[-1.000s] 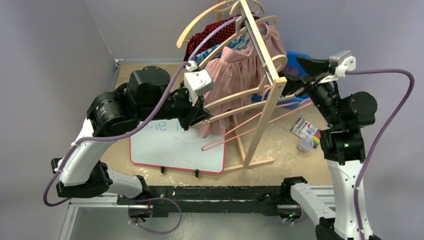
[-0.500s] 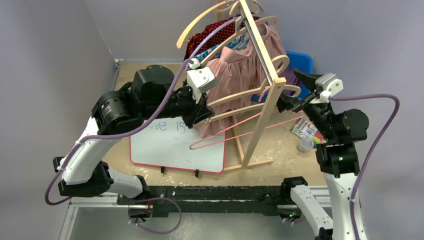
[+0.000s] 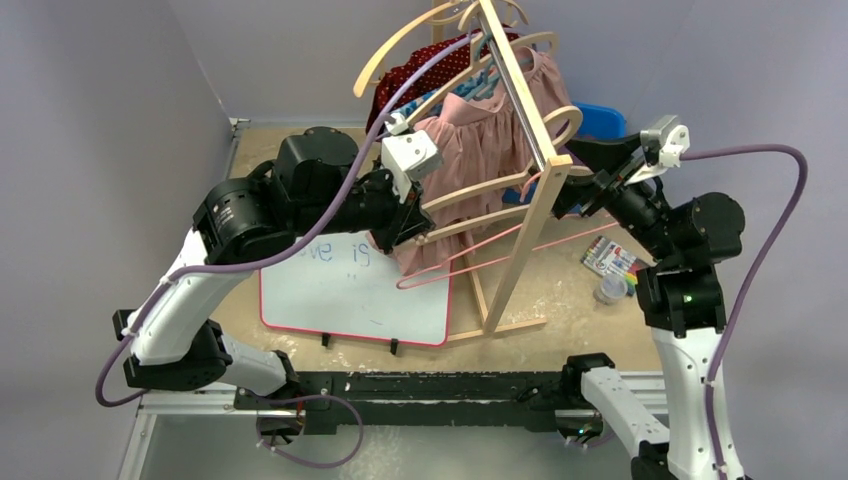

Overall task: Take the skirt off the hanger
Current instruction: Place the hanger at the clothesline.

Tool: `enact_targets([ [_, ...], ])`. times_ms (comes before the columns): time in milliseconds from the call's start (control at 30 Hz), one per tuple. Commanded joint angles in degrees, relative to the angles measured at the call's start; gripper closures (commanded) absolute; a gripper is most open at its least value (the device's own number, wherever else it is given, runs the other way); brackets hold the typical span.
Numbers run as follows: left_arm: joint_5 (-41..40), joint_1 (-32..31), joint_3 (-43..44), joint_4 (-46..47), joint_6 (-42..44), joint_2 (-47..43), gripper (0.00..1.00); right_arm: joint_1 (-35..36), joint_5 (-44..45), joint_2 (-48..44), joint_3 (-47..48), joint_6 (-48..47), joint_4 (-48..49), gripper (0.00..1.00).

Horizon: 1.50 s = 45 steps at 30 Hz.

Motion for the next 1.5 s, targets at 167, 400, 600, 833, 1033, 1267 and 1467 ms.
enact_targets([
  [167,2.2,0.0,0.0,4.5,-0.9,-3.3,1.0,0.0,-11.6,3.3,-1.7,7.5,11.6,0.3],
  [400,1.2,0.1,0.4,4.9,-1.8,-3.9,1.0,0.1,-15.9,5.9,-2.8,14.1,18.2,0.67],
  [600,1.3,0.0,-1.4,7.5,-3.2,-5.1,0.89,0.1,-16.8,4.6,-5.5,20.2,22.8,1.0],
  [833,-2.1,0.0,-5.4,12.4,-5.3,-8.7,0.56,0.1,-15.7,3.9,-6.4,23.7,23.5,1.0],
  [1033,-4.0,0.1,-11.8,17.3,-6.8,-13.8,0.27,0.1,-13.3,3.1,-7.0,28.6,27.5,1.0],
  [1267,-5.5,0.1,-14.5,17.1,-7.2,-15.5,0.42,0.1,-17.5,4.4,-6.8,30.9,31.3,1.0],
  [1467,-7.5,0.1,-16.9,16.7,-6.9,-18.1,0.55,0.2,-21.0,5.4,-7.1,33.3,35.4,1.0],
])
